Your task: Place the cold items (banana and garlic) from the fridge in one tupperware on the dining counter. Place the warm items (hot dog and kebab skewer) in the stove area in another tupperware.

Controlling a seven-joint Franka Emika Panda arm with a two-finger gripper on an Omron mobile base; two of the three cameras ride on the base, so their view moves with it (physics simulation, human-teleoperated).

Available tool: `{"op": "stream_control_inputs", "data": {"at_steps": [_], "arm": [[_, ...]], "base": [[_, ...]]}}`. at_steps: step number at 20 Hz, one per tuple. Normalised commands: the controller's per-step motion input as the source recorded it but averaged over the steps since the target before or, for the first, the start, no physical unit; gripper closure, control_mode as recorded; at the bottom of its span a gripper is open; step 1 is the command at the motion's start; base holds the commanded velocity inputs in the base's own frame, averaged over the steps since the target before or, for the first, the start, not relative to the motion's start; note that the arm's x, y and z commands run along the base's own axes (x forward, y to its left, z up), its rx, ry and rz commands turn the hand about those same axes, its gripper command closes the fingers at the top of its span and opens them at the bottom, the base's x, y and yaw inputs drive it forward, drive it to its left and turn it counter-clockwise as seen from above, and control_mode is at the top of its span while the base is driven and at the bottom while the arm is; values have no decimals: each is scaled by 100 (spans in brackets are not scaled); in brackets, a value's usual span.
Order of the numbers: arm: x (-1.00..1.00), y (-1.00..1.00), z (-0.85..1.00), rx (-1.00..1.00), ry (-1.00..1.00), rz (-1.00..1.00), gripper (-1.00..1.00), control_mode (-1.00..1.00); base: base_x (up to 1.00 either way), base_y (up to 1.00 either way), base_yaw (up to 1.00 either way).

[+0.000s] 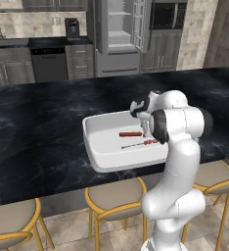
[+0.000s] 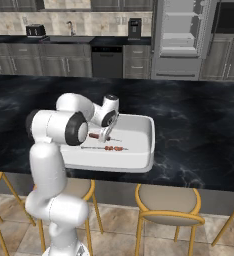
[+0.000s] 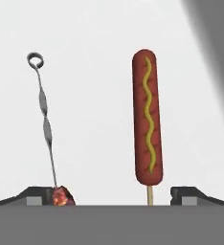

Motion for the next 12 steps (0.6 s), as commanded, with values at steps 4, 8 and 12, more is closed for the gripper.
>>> {"op": "stream_control_inputs", "data": {"at_steps": [4, 8, 12], "arm": [[-50, -2, 93, 1, -10, -4, -100, -100], [-72, 0, 90, 4, -9, -6, -100, -100], [-88, 0, 75, 5, -5, -15, -100, -100]], "base": [[0, 0, 0], [0, 0, 0], [0, 0, 0]]}}
